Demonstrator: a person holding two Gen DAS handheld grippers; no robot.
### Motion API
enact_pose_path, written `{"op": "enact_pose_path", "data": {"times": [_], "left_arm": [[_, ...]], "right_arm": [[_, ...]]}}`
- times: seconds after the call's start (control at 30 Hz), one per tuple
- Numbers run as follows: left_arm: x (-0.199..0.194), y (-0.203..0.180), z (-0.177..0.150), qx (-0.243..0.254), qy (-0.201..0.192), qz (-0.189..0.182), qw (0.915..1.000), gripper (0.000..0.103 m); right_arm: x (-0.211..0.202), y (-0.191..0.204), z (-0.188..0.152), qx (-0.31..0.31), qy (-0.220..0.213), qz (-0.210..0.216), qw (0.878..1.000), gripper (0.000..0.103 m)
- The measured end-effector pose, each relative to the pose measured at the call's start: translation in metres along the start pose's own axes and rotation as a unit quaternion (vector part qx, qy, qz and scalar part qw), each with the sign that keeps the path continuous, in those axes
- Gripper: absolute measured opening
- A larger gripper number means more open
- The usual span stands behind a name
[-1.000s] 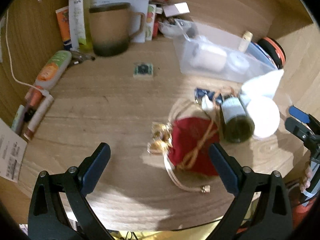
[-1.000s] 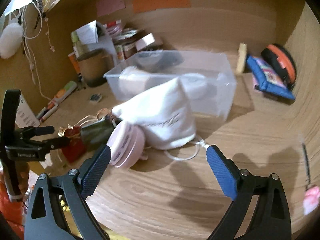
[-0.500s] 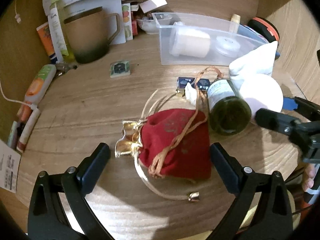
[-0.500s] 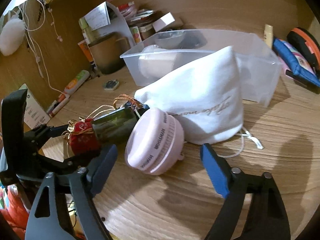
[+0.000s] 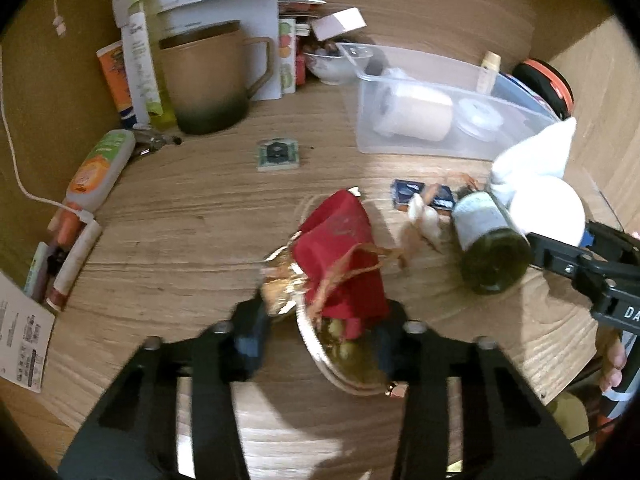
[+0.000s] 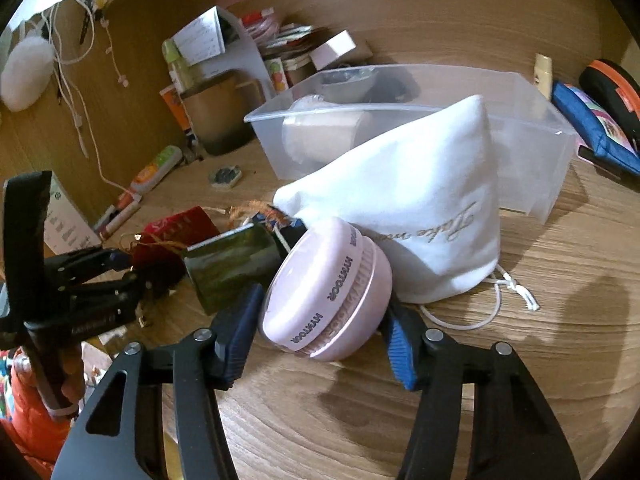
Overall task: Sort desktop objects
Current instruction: 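Grasp the pink round fan with the right gripper while the left grasps the red velvet pouch, then carry the fan and red pouch into the clear bin and release them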
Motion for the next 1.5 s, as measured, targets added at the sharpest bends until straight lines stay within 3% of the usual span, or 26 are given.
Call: {"op": "enact_pose_path", "data": {"times": [0.17, 0.9, 1.23, 1.5], "left_arm": [[-0.003, 0.013, 0.004, -0.019, -0.009, -0.007, 0.9998, 0.027], [-0.072, 0.004, 0.049, 0.002, -0.083, -0.062, 0.9947, 0.027], [-0.087, -0.014, 0.078, 0.032, -0.091, -0.074, 0.9926, 0.027], [-0.074, -0.036, 0.112, 0.055, -0.082, -0.077, 0.9921, 0.027]], "right_arm": [[-0.011, -0.005, 0.001, 0.005, -0.014, -0.001, 1.000, 0.054], [-0.076, -0.015, 0.024, -0.004, -0.085, -0.026, 0.996, 0.054], [-0.085, -0.032, 0.039, 0.004, -0.098, -0.027, 0.995, 0.054], [-0.084, -0.052, 0.061, 0.005, -0.099, -0.018, 0.995, 0.054]]}}
Point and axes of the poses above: each gripper's, at about its wrist camera, not at the fingertips, and x roughly the way its jaws point, y to its left, z to its top, the point moved 1 cm from there along x, roughly the way its jaws point, and after that the axes turned 13 degrees about y, right-handed, at the moved point
